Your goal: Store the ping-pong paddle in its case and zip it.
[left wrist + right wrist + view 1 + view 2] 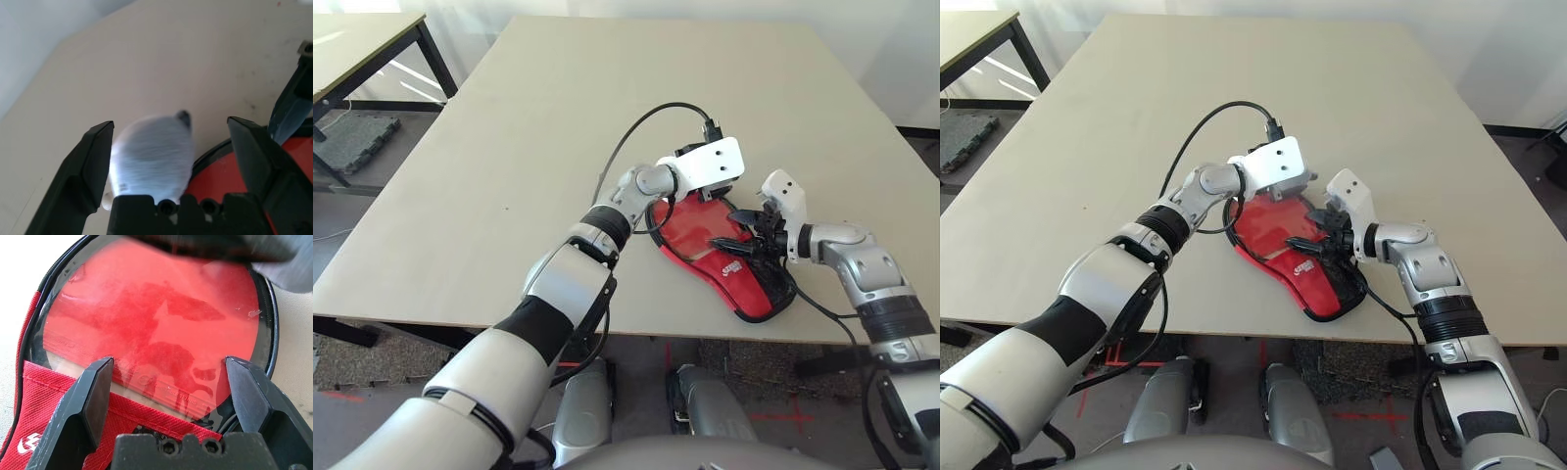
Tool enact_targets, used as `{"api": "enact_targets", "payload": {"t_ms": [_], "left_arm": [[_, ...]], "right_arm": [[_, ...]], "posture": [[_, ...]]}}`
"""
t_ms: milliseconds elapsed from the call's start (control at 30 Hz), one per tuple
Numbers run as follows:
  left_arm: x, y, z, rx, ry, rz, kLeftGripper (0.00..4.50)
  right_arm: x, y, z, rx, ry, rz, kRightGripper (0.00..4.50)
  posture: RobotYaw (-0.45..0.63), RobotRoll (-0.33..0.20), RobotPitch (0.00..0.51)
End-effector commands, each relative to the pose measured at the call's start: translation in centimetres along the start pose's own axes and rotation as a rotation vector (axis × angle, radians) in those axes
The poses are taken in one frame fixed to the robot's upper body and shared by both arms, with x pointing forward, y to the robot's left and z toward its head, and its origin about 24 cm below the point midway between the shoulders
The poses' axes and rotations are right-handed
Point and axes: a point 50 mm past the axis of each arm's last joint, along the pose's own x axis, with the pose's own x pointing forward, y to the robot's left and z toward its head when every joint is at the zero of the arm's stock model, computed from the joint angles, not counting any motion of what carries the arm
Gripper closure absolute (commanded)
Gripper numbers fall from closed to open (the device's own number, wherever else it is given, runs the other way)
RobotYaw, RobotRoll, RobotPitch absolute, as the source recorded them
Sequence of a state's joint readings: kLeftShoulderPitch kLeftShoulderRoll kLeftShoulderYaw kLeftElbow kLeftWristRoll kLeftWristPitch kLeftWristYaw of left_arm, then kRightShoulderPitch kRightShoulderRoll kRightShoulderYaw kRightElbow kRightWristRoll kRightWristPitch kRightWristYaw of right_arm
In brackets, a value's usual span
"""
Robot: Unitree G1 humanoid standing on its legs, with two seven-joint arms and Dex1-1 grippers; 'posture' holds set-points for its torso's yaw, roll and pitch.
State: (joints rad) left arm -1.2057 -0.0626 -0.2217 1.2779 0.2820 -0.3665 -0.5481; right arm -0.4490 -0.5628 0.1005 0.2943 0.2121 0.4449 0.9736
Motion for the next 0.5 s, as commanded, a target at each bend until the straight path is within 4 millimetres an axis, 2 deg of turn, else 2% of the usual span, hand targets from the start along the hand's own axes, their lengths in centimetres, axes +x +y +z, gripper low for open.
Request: {"api": "enact_targets", "payload": {"t_ms": [33, 233, 500], "left_arm": [[-0.2, 0.6, 0.3, -0.029, -0.023, 0.014, 0.01], [-1.2, 1.7, -0.1, -0.063, -0.028, 0.02, 0.01], [-4.8, 2.9, -3.9, -0.172, 0.078, -0.063, 0.01]], "right_arm": [[0.7, 0.5, -3.1, 0.088, 0.115, 0.02, 0.0], [0.8, 0.5, -3.0, 0.087, 0.112, 0.021, 0.0], [1.0, 0.5, -3.0, 0.083, 0.109, 0.024, 0.0]], "posture": [[0.06, 0.0, 0.097], [0.06, 0.0, 0.094], [0.07, 0.0, 0.092]]}}
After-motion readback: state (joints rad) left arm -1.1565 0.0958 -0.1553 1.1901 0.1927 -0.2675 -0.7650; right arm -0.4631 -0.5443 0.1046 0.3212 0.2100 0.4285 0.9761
